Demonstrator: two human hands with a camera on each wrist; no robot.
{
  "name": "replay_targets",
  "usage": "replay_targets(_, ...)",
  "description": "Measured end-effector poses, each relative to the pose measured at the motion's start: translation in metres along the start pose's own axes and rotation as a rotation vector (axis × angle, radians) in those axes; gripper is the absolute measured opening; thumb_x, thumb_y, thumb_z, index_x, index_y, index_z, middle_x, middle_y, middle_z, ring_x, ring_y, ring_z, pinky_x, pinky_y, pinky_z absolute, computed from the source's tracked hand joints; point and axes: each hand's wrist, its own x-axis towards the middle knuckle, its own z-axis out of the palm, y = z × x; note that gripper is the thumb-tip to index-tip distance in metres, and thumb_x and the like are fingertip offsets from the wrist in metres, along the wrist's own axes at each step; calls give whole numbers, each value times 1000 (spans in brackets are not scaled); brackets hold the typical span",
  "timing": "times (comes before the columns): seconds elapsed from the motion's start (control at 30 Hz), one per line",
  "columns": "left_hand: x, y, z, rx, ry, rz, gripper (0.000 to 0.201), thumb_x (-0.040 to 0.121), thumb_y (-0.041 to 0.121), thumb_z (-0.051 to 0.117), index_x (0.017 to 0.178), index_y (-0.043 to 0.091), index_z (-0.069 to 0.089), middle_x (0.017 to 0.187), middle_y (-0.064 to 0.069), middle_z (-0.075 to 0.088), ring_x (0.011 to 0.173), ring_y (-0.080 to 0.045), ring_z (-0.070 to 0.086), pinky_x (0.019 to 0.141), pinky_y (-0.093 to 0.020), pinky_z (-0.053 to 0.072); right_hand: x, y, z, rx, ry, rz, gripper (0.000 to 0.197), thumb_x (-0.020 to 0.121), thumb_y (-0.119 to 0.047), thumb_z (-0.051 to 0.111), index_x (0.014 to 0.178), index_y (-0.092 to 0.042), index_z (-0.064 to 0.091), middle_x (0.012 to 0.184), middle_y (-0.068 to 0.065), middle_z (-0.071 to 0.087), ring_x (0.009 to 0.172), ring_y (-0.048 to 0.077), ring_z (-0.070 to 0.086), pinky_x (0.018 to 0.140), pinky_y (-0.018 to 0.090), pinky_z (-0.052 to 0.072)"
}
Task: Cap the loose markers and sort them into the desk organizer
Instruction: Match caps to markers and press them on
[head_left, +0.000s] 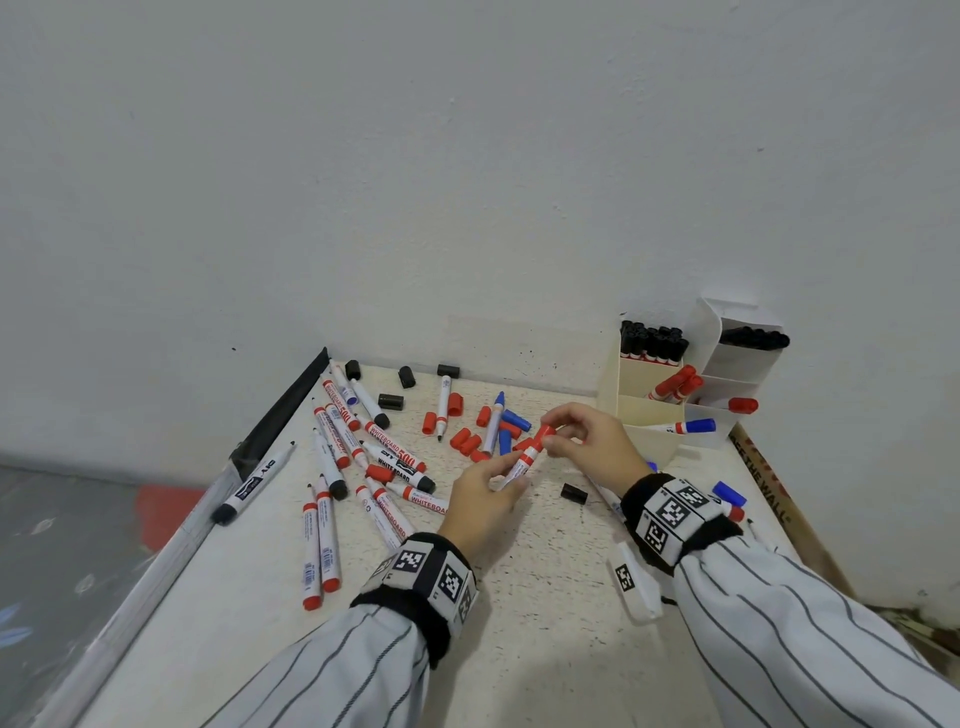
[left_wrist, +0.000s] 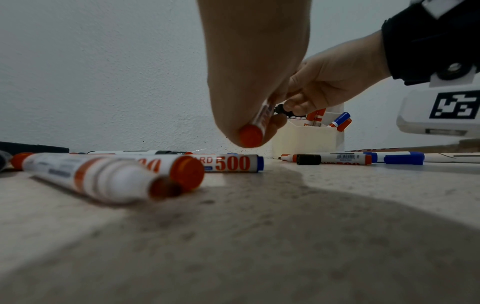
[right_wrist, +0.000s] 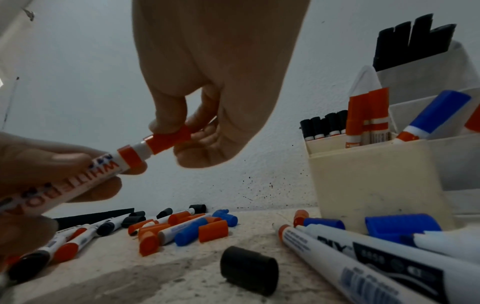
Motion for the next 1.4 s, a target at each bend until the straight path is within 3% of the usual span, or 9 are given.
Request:
replay_targets(0.13, 1, -2, 0, 51, 3, 85, 36, 86, 20, 65, 121, 24, 58, 108, 7, 59, 100, -21, 59, 90, -38, 51, 0, -1, -1, -30, -12, 74, 8, 87, -21, 63, 83, -17, 57, 78, -1, 56, 62, 7, 48, 61, 19, 43)
replay_targets(0.23, 2, -4, 0, 118, 32, 139, 34, 77, 15, 74, 104, 26, 58, 99, 2, 58, 81, -14, 60, 77, -29, 54, -1, -2, 1, -123, -18, 114, 35, 92, -41, 51, 70, -14, 49, 62, -4, 41, 60, 11, 38, 59, 26, 32)
replay_targets(0.37, 4, -6, -2, 252, 108, 211, 21, 81, 22, 71, 102, 20, 66, 89, 7, 64, 76, -6, 57, 72, -21, 50, -5, -10, 8, -131, 8, 131, 47, 97, -39, 40, 54, -19, 39, 53, -5, 34, 54, 11, 33, 58, 27, 28)
replay_targets(0.47, 6, -11, -3, 339, 110, 246, 27, 90, 29, 59, 113, 18, 67, 84, 8, 65, 75, -6, 57, 73, -28, 52, -3, -14, 12, -180, -20, 159, 46, 99, -36, 35, 56, -18, 39, 56, -3, 35, 55, 12, 34, 59, 28, 29)
replay_targets(0.57, 5, -10, -1, 322, 52, 276, 22, 95, 24, 50, 103, 13, 67, 69, 7, 58, 62, -6, 51, 62, -25, 46, -1, -17, 13, -210, -45, 173, 44, 100, -34, 32, 59, -18, 39, 58, -2, 36, 57, 12, 35, 60, 28, 29)
replay_targets(1.0, -6, 7, 0, -94, -185, -14, 34, 101, 31, 34, 79, 15, 54, 42, 13, 36, 32, -1, 23, 34, -14, 20, -2, -17, 18, -93, -132, 41, 35, 99, -22, 33, 65, -18, 39, 63, 0, 36, 58, 10, 32, 58, 26, 29)
replay_targets(1.2, -5, 9, 1, -119, -93, 24, 33, 98, 33, 40, 81, 15, 62, 55, 5, 44, 39, -6, 32, 40, -20, 27, 1, -21, 12, -105, -138, -23, 36, 98, -28, 40, 63, -18, 41, 63, 0, 37, 57, 10, 33, 58, 26, 29)
replay_targets(1.33, 0, -2, -1, 391, 186, 178, 39, 100, 35, 33, 79, 16, 60, 71, 0, 54, 66, -12, 50, 65, -29, 42, 6, -19, 1, -153, -51, -12, 35, 95, -35, 46, 65, -16, 47, 60, -5, 41, 54, 10, 35, 55, 24, 31)
replay_targets(1.4, 3, -7, -7, 655, 305, 123, 29, 99, 31, 33, 92, 18, 58, 86, 1, 56, 81, -15, 54, 75, -30, 48, 9, -19, -12, -99, 63, -6, 31, 95, -35, 46, 73, -13, 53, 65, -3, 50, 55, 10, 39, 55, 24, 35)
